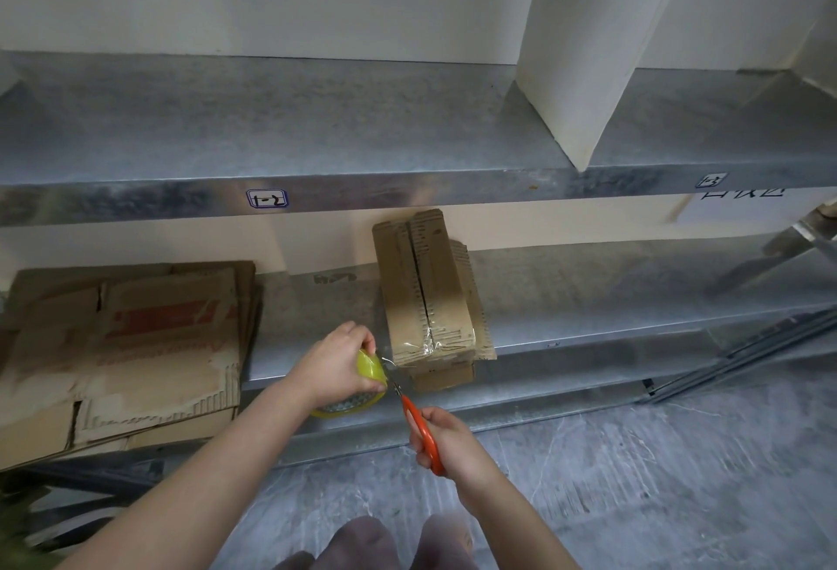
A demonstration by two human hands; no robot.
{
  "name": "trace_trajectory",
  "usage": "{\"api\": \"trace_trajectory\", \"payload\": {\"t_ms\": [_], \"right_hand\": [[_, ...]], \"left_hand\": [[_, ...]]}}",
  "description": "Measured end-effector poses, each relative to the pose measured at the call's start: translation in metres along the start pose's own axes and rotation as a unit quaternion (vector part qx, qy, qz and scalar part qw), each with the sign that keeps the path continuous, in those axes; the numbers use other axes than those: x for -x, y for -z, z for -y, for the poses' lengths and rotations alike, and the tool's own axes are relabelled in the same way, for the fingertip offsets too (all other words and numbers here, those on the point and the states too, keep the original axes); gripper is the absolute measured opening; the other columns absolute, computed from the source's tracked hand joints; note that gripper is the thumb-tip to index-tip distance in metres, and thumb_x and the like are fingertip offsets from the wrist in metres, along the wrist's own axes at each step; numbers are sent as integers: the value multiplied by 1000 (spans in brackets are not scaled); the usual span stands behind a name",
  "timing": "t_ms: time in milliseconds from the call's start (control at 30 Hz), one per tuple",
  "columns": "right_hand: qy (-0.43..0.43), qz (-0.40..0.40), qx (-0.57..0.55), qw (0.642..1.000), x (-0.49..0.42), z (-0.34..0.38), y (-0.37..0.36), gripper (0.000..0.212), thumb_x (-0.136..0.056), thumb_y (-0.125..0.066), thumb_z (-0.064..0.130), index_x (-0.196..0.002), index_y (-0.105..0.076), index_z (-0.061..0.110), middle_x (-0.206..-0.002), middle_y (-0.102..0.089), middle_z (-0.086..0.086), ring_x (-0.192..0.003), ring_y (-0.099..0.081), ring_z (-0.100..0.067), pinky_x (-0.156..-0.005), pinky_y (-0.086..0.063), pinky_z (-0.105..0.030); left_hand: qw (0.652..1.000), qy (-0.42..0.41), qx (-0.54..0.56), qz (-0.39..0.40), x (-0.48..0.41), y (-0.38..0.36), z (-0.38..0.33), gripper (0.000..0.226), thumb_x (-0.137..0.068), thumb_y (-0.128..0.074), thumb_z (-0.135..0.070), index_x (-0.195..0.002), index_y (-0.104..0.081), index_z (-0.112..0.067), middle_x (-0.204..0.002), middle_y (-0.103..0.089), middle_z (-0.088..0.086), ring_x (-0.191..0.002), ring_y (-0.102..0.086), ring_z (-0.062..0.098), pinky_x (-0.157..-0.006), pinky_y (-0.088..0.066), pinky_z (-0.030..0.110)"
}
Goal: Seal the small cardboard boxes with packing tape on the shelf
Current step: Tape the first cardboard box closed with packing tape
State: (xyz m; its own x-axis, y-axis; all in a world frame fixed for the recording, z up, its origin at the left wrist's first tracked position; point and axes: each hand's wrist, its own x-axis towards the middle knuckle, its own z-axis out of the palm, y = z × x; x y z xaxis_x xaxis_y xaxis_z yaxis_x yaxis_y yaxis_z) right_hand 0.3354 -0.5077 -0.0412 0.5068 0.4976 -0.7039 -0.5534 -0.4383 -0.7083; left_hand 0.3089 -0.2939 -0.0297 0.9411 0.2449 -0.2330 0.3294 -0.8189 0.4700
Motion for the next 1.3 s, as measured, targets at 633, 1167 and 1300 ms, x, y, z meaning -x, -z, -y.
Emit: {"api": "trace_trajectory", "payload": {"t_ms": [633,1167,1300], "right_hand": [[-6,-12,-11,1000,-2,8,-9,17,-95,-61,31,-89,-56,16,-56,-53,3,-46,-45,-10,-50,-34,-22],[126,-106,387,907,-24,-2,-2,56,-74,-58,74,-108,-37,35,-115,-59,7,-105,-59,-17,-88,-48,-32],[136,-128,444,876,-27,-1,3,61,-76,-53,77,-117,-41,33,-123,-56,10,-115,-55,-18,-95,-46,-37]], "left_hand": [[999,-19,-4,-27,0,-2,5,54,-63,-83,-50,-92,-43,-28,-99,-42,-8,-92,-45,11,-75,-38,28],[998,22,-52,-7,7,2,19,56,-62,-82,-53,-97,-45,-29,-103,-42,-8,-92,-50,13,-72,-42,27],[998,28,-63,-5,11,-1,21,57,-62,-82,-53,-98,-45,-29,-103,-42,-8,-92,-51,14,-73,-45,29]]}}
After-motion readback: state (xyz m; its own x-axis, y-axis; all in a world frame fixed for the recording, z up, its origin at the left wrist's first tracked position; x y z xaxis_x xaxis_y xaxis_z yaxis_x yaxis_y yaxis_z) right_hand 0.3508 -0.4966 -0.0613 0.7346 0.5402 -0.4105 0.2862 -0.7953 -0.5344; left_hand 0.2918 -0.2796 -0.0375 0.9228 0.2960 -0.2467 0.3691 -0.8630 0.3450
